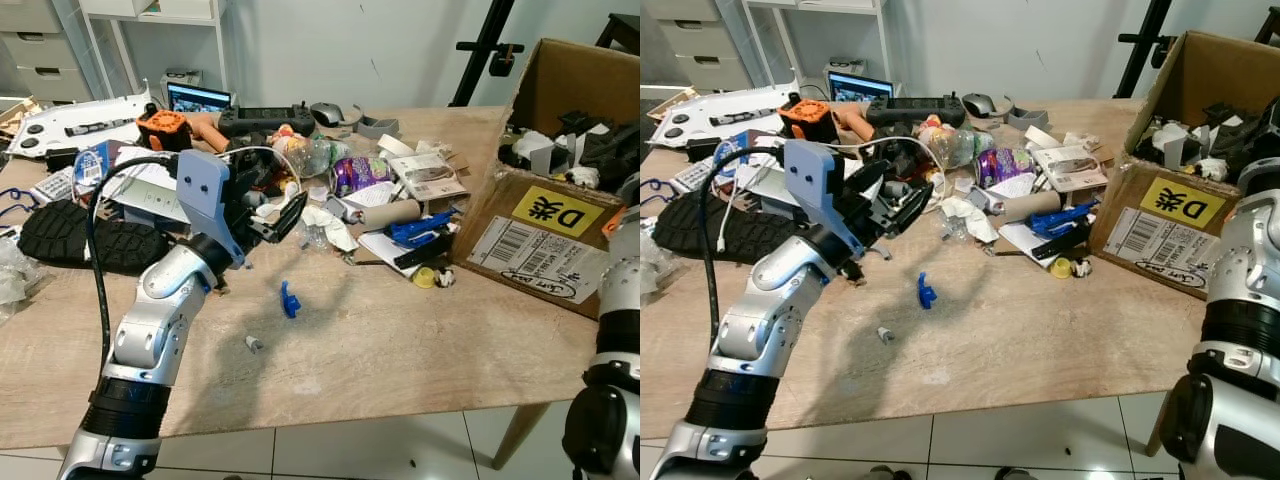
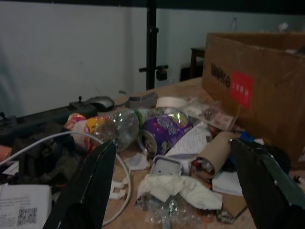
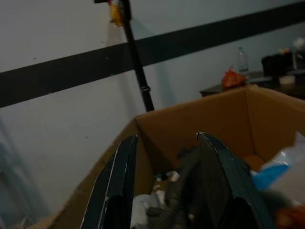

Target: Picking trash to rubbish bin

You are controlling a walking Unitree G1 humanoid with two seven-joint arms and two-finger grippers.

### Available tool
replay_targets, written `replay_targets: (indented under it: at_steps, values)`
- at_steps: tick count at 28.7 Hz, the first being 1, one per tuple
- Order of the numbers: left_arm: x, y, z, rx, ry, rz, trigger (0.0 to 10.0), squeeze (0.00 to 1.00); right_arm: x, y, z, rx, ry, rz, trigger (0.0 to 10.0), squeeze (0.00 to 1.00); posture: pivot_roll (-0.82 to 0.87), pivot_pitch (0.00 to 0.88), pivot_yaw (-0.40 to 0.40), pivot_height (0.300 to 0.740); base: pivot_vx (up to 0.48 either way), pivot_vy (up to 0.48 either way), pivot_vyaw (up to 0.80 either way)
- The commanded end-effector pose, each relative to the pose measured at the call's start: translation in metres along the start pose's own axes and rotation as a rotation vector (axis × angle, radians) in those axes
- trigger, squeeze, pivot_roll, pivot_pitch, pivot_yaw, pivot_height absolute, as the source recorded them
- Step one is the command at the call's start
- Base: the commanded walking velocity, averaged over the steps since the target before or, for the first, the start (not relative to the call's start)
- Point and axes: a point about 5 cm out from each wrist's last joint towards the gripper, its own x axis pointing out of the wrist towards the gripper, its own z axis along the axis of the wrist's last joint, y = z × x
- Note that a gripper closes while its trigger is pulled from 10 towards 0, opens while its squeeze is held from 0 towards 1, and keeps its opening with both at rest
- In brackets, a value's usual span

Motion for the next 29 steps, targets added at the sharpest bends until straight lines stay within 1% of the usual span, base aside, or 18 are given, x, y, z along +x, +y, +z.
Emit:
replay_targets:
  at_steps: [1,3,4,5,6,7,8,9,11,12,13,14,17,20,23,26,27,29]
  values:
    - [0.001,-0.002,-0.004,-0.001,0.021,0.008,10.0,0.00,0.001,-0.001,0.001,0.002,-0.011,-0.009,10.0,0.00,0.04,0.165,0.008,0.740,0.000,0.000,0.00]
    - [0.003,0.002,-0.003,-0.025,0.017,0.051,10.0,0.00,0.002,0.005,0.002,0.031,-0.010,0.008,10.0,0.00,0.05,0.153,0.011,0.740,0.000,0.000,0.00]
    - [0.007,0.020,-0.006,-0.098,0.058,0.193,10.0,0.00,-0.001,0.042,-0.013,0.096,0.115,0.158,10.0,0.00,0.04,0.166,0.012,0.740,0.000,0.000,0.00]
    - [0.007,0.020,-0.006,-0.098,0.058,0.193,10.0,0.00,-0.001,0.042,-0.013,0.096,0.115,0.158,10.0,0.00,0.04,0.166,0.012,0.740,0.000,0.000,0.00]
    - [0.008,0.027,-0.008,-0.121,0.081,0.262,10.0,0.00,-0.006,0.064,-0.021,0.136,0.192,0.256,10.0,0.00,0.04,0.166,0.012,0.740,0.000,0.000,0.00]
    - [0.008,0.027,-0.008,-0.121,0.081,0.262,10.0,0.00,-0.006,0.064,-0.021,0.136,0.192,0.256,10.0,0.00,0.04,0.166,0.012,0.740,0.000,0.000,0.00]
    - [0.010,0.033,-0.007,-0.124,0.088,0.322,10.0,0.00,-0.017,0.094,-0.031,0.154,0.278,0.365,10.0,0.00,0.04,0.143,0.013,0.740,0.000,0.000,0.00]
    - [0.010,0.033,-0.007,-0.124,0.088,0.322,10.0,0.00,-0.017,0.094,-0.031,0.154,0.278,0.365,10.0,0.00,0.04,0.143,0.013,0.740,0.000,0.000,0.00]
    - [0.013,0.038,-0.002,-0.077,0.060,0.395,10.0,0.00,-0.043,0.148,-0.040,0.141,0.348,0.537,10.0,0.00,0.05,0.165,0.003,0.740,0.000,0.000,0.00]
    - [0.013,0.040,0.001,-0.058,0.048,0.420,10.0,0.00,-0.054,0.168,-0.041,0.137,0.352,0.599,10.0,0.00,0.05,0.165,0.003,0.740,0.000,0.000,0.00]
    - [0.013,0.040,0.001,-0.058,0.048,0.420,10.0,0.00,-0.054,0.168,-0.041,0.137,0.352,0.599,10.0,0.00,0.05,0.165,0.003,0.740,0.000,0.000,0.00]
    - [0.013,0.043,0.006,-0.048,0.024,0.460,10.0,0.00,-0.070,0.193,-0.036,0.149,0.326,0.679,10.0,0.00,0.06,0.148,0.007,0.740,0.000,0.000,0.00]
    - [0.011,0.051,0.014,-0.038,-0.016,0.537,10.0,0.00,-0.079,0.212,-0.029,0.182,0.293,0.739,10.0,0.00,0.06,0.155,-0.001,0.740,0.000,0.000,0.00]
    - [0.009,0.057,0.019,-0.039,-0.033,0.581,10.0,0.00,-0.084,0.220,-0.025,0.176,0.267,0.771,10.0,0.00,0.06,0.154,0.000,0.740,0.000,0.000,0.00]
    - [0.008,0.061,0.024,-0.034,-0.041,0.588,10.0,0.00,-0.085,0.220,-0.024,0.157,0.262,0.776,10.0,0.00,0.06,0.138,0.002,0.740,0.000,0.000,0.00]
    - [0.009,0.063,0.028,-0.013,-0.057,0.552,10.0,0.00,-0.083,0.211,-0.025,0.205,0.295,0.685,10.0,0.00,0.06,0.150,-0.002,0.740,0.000,0.000,0.00]
    - [0.006,0.066,0.029,0.010,-0.072,0.577,10.0,0.00,-0.081,0.205,-0.028,0.264,0.318,0.630,10.0,0.00,0.06,0.150,0.000,0.740,0.000,0.000,0.00]
    - [0.006,0.066,0.029,0.010,-0.072,0.577,10.0,0.00,-0.081,0.205,-0.028,0.264,0.318,0.630,10.0,0.00,0.06,0.150,0.000,0.740,0.000,0.000,0.00]
